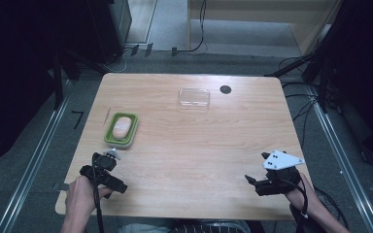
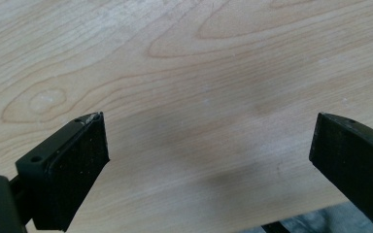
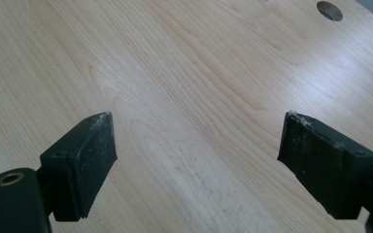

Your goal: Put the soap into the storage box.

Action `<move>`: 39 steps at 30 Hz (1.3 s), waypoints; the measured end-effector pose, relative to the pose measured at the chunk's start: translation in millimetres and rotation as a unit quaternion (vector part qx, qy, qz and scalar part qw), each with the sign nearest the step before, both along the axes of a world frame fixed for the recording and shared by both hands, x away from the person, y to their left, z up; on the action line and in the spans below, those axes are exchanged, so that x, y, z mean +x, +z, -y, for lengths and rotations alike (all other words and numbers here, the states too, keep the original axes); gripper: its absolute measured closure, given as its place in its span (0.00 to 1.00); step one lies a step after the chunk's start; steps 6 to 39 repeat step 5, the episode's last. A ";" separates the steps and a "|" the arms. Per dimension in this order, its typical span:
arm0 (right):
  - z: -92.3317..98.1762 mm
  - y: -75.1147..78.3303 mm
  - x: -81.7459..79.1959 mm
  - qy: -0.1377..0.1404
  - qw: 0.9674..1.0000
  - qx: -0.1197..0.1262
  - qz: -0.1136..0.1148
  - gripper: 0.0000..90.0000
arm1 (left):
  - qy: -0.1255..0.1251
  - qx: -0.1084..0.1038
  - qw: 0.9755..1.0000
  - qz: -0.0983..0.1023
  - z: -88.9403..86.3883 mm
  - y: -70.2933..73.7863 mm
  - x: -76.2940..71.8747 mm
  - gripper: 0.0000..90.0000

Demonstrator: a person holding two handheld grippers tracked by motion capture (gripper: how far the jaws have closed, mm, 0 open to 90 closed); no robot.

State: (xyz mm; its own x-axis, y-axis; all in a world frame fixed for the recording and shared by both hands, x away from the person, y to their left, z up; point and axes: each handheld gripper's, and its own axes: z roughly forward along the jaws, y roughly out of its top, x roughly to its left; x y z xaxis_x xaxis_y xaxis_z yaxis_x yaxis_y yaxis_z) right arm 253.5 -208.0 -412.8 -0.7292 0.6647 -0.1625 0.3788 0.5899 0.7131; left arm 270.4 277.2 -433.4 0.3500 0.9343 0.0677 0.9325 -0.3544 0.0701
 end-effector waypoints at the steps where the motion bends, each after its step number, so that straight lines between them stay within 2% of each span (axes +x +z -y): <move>1: 0.2 0.1 0.2 -0.001 1.000 0.000 0.002 0.15 | 0.002 -0.005 1.000 0.008 0.1 -0.8 -0.9 0.01; 2: 0.2 -0.1 0.5 0.002 1.000 0.000 0.003 0.15 | 0.002 -0.010 1.000 0.007 -0.8 -0.3 -1.0 0.01; 5: 0.8 -0.8 0.7 -0.002 1.000 -0.001 -0.001 0.15 | 0.007 -0.014 0.999 0.028 -2.6 1.1 -0.9 0.01; 39: 0.8 -0.8 0.7 -0.002 1.000 -0.001 -0.001 0.15 | 0.007 -0.014 0.999 0.028 -2.6 1.1 -0.9 0.01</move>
